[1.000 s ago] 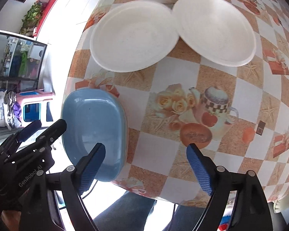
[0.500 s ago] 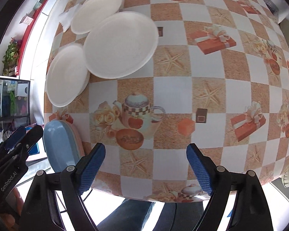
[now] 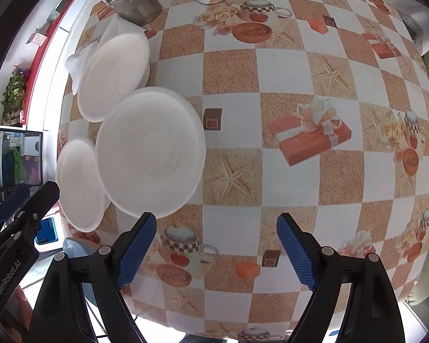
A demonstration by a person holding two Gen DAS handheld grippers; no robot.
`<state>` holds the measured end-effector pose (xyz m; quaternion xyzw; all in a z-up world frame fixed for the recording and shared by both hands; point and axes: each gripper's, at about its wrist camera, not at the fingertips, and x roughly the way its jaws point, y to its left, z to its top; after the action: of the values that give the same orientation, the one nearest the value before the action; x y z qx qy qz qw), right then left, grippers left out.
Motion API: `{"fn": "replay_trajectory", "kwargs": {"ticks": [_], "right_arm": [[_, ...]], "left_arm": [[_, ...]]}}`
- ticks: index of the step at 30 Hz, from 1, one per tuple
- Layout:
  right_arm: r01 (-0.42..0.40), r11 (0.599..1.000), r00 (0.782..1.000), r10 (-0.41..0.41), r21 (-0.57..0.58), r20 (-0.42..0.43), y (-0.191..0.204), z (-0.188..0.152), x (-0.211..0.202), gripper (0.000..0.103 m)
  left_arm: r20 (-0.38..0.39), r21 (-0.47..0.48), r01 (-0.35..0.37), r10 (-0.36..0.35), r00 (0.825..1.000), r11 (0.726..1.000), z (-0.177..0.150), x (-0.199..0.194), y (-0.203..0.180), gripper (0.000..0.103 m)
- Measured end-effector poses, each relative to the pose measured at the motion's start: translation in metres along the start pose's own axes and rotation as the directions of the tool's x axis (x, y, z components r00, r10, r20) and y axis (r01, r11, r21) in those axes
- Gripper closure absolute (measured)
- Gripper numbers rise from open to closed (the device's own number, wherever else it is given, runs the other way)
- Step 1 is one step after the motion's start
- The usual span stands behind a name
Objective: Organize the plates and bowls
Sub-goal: 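Move both grippers to a white round plate and grasp its rim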
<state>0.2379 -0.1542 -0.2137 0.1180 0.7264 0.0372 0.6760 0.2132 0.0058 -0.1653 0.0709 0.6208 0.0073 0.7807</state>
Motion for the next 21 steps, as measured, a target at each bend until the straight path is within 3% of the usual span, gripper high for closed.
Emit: {"fn": "replay_trajectory", "kwargs": {"ticks": [8,10,12,16,19,21], "right_arm": [[-0.046,0.999,0.998,0.046,0.021,-0.036,-0.007,0.032,0.033,0.016],[-0.051,0.999,0.998,0.052,0.019,-0.046,-0.007,0.036,0.039,0.016],[-0.068,0.997,0.996,0.069,0.022,-0.053,-0.007,0.038,0.044,0.017],[-0.106,0.994,0.991,0.108,0.027,-0.082,-0.008,0.041,0.054,0.058],[-0.159,0.985,0.98,0.166,0.066,-0.107,-0.014,0.042,0.062,0.079],[-0.179,0.981,0.975,0.188,0.077,-0.118,-0.015,0.042,0.065,0.085]], "left_arm": [[-0.068,0.061,-0.021,0.025,0.997,0.998,0.025,0.042,-0.02,0.026],[-0.094,0.065,-0.015,0.022,0.995,0.998,0.028,0.052,-0.023,0.031],[-0.122,0.066,0.001,0.007,0.992,0.998,0.031,0.059,-0.026,0.045],[-0.165,0.094,0.029,-0.013,0.986,0.995,0.032,0.07,-0.036,0.064],[-0.201,0.111,0.059,-0.036,0.979,0.992,0.03,0.077,-0.044,0.075],[-0.206,0.132,0.059,-0.031,0.978,0.989,0.027,0.077,-0.052,0.077]]}}
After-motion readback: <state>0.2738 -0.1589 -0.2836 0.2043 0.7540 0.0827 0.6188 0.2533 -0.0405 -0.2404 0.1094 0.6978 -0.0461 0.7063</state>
